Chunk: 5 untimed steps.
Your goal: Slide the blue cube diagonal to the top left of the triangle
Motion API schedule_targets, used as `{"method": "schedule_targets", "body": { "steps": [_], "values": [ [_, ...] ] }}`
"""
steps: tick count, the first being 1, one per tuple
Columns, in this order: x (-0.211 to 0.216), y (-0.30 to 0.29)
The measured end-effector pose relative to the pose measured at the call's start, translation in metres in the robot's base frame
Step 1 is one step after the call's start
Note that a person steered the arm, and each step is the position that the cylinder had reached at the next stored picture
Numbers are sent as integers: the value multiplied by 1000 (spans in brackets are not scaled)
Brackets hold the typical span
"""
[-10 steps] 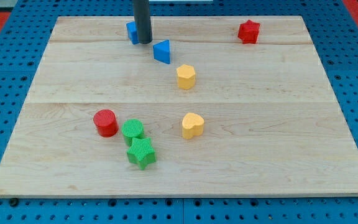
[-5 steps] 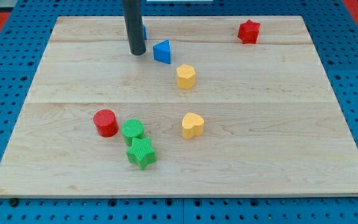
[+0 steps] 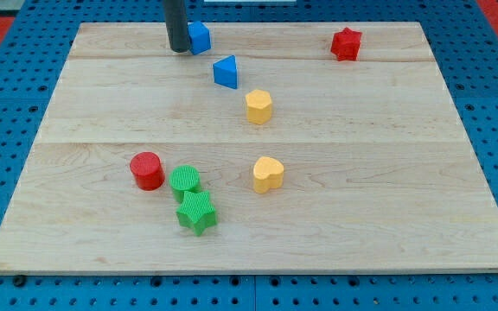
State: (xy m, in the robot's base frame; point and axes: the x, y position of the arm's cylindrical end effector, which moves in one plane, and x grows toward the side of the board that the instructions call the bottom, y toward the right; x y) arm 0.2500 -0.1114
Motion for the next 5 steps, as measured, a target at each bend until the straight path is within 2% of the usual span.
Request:
{"method": "schedule_targets", "body": {
  "steps": [1,2,5],
  "values": [
    [10,-14],
    [38,-13],
    [44,-2]
  ]
}}
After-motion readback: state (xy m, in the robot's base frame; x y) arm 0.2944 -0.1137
